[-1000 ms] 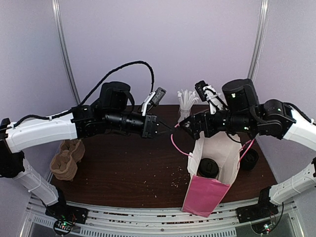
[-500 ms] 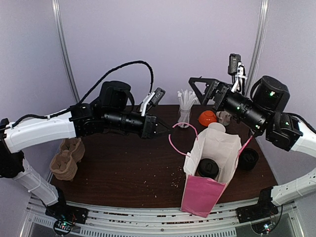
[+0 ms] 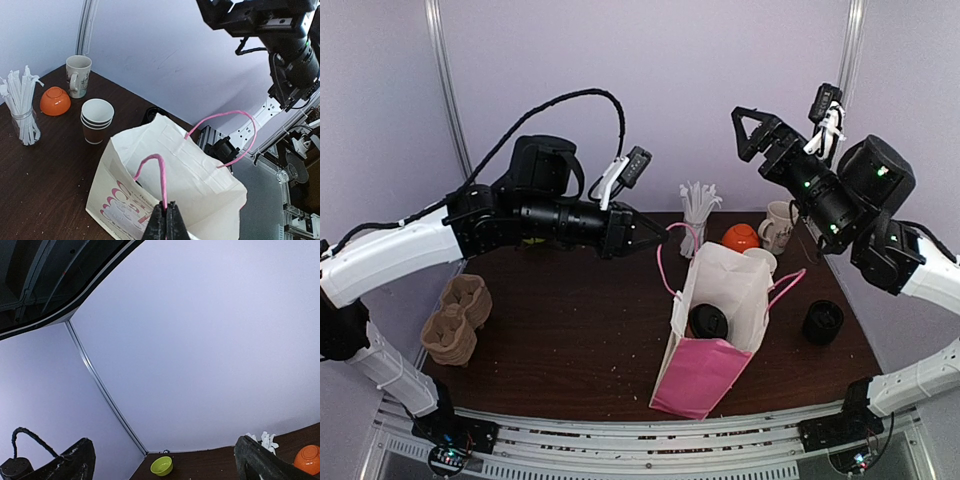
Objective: Pack the takeout coffee
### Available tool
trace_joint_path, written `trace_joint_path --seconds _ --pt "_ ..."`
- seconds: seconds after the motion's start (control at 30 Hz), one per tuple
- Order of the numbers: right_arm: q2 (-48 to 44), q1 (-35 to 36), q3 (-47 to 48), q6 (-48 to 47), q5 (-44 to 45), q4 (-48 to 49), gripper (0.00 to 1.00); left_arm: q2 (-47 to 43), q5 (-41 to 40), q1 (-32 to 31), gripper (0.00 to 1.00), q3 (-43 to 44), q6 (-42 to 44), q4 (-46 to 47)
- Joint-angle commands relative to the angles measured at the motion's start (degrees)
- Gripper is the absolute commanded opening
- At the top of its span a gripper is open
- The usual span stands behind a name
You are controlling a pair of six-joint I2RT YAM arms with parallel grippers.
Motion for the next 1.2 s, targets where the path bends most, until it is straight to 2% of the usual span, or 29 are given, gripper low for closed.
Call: trace_joint_path --seconds 0.0,0.07,0.23,0.37,0.47,0.6,0.87,1.17 --pt "-1.9 -1.4 4.0 -2.4 3.6 0.1 1.0 0.3 -0.7 0.8 0.0 1.2 2.0 0.5" --pt "-2.2 -1.8 6.0 -3.7 2.2 -5.0 1.0 0.3 -1.0 1.0 0.0 0.7 2.2 0.6" --pt "-1.2 -2.7 11.5 -4.3 -2.1 -27.4 1.0 -1.5 -2.2 1.9 0.0 -1.4 4.2 0.6" --pt "3.8 -4.5 19.9 -3.8 -10.4 -49.4 1.0 -1.7 -0.9 3.1 0.0 0.0 6.9 -0.5" --pt "6.1 -5.4 20.9 -3.5 -13.7 -57.7 1.0 -1.1 0.2 3.6 0.0 2.8 9.8 -2.4" --pt "5.8 -6.8 17.4 -3.5 -17.0 -60.8 1.0 -0.3 0.4 4.0 0.0 6.4 13.5 -5.2" --pt "4.4 -7.5 10.9 -4.0 -21.8 -59.0 1.0 2.5 1.1 4.7 0.0 14.3 21.8 -13.6" --pt "4.8 -7.6 6.5 -5.3 -27.1 -58.0 0.94 2.9 2.1 4.9 0.0 14.6 26.7 -15.5"
